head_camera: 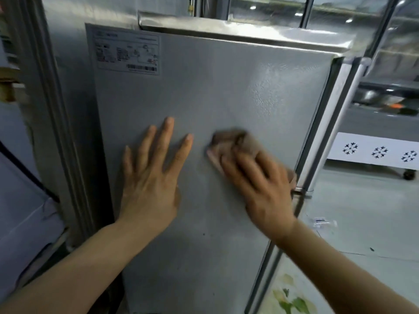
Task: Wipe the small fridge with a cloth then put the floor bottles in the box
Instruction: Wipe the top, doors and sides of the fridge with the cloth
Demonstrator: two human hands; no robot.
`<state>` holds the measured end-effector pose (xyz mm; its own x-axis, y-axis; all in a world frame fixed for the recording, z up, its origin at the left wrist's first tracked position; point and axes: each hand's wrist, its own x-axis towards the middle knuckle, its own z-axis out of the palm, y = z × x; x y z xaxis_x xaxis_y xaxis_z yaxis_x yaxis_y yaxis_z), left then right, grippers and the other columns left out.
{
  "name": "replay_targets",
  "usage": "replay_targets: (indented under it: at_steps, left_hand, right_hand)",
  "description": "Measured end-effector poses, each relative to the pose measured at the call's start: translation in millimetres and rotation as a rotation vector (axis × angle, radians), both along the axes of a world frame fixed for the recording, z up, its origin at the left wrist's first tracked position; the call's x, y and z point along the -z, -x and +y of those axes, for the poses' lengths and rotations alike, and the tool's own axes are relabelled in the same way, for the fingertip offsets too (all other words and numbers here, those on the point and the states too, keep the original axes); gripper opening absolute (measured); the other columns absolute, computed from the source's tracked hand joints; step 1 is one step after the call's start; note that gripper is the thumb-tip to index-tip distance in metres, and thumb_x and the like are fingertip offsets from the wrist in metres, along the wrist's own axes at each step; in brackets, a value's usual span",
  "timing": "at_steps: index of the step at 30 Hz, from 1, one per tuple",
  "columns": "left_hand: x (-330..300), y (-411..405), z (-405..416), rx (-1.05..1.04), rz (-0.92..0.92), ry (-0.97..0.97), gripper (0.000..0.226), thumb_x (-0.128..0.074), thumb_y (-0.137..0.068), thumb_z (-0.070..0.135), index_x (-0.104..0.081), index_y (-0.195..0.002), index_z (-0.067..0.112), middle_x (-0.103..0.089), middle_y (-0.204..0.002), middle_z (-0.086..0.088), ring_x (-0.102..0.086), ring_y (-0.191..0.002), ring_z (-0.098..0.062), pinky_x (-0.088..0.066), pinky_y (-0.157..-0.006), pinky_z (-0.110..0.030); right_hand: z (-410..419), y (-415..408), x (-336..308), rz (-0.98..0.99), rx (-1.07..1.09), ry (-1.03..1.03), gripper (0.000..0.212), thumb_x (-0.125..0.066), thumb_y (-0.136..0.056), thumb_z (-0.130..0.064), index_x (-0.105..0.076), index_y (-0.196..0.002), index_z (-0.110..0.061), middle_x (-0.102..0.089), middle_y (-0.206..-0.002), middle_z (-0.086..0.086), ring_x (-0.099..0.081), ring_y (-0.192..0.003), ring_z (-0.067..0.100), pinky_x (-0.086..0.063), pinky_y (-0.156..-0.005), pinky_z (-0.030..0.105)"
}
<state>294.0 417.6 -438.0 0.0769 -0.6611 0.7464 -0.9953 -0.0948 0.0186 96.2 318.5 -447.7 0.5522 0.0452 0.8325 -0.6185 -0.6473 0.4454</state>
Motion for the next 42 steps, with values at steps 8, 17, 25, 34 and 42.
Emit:
replay_targets:
  at_steps: [8,17,25,34,42]
  left_hand:
    - [2.5,-5.1,-1.4,-0.058,-0.053,-0.009,0.107,-0.079,-0.058,0.014,-0.021,-0.147,0.026,-0.005,-0.159,-0.006,-0.011,-0.142,-0.033,-0.021,-0.101,-0.068]
    - [6.8,-13.0,-6.3,-0.058,-0.096,0.038,0.108,-0.081,-0.056,0.014,-0.022,-0.147,0.026,-0.006,-0.159,-0.006,-0.012,-0.143,-0.033,-0.019,-0.100,-0.071]
    - [9.3,-13.0,-6.5,-0.036,-0.084,0.054,0.104,-0.075,-0.064,0.013,-0.015,-0.148,0.028,0.001,-0.159,-0.004,-0.005,-0.144,-0.031,-0.018,-0.103,-0.068]
    - [59.2,-39.2,19.3,-0.156,-0.028,-0.014,0.101,-0.080,-0.061,0.015,-0.025,-0.145,0.025,-0.006,-0.157,-0.013,-0.019,-0.129,-0.039,-0.018,-0.099,-0.071]
    - [72.2,-49.9,15.3,-0.146,-0.009,-0.036,0.112,-0.078,-0.063,0.008,-0.010,-0.146,0.040,0.005,-0.158,-0.001,-0.014,-0.131,-0.030,-0.015,-0.103,-0.067]
  right_hand:
    - [-3.8,48.3,5.6,0.314,0.117,0.106,0.041,-0.035,-0.098,-0.012,-0.050,-0.136,-0.015,-0.056,-0.132,0.007,-0.047,-0.108,0.027,-0.031,-0.080,0.037]
    - [-21.2,49.6,-73.8,-0.366,0.314,0.170,0.039,-0.046,-0.097,-0.012,-0.052,-0.135,-0.007,-0.055,-0.128,0.023,-0.038,-0.107,0.029,-0.027,-0.085,0.037]
    - [-3.5,69.6,101.6,-0.002,0.335,-0.028,0.060,-0.045,-0.082,-0.017,-0.033,-0.136,0.004,-0.033,-0.133,0.025,-0.039,-0.111,0.041,-0.033,-0.080,0.044]
    - [1.0,57.1,43.0,-0.059,0.169,-0.075,0.048,-0.051,-0.088,-0.016,-0.042,-0.133,-0.002,-0.034,-0.131,0.018,-0.042,-0.107,0.035,-0.029,-0.083,0.039]
    - [0.4,5.2,107.2,-0.028,0.171,-0.017,0.057,-0.049,-0.087,-0.017,-0.034,-0.140,-0.005,-0.027,-0.140,0.016,-0.038,-0.110,0.038,-0.033,-0.090,0.045]
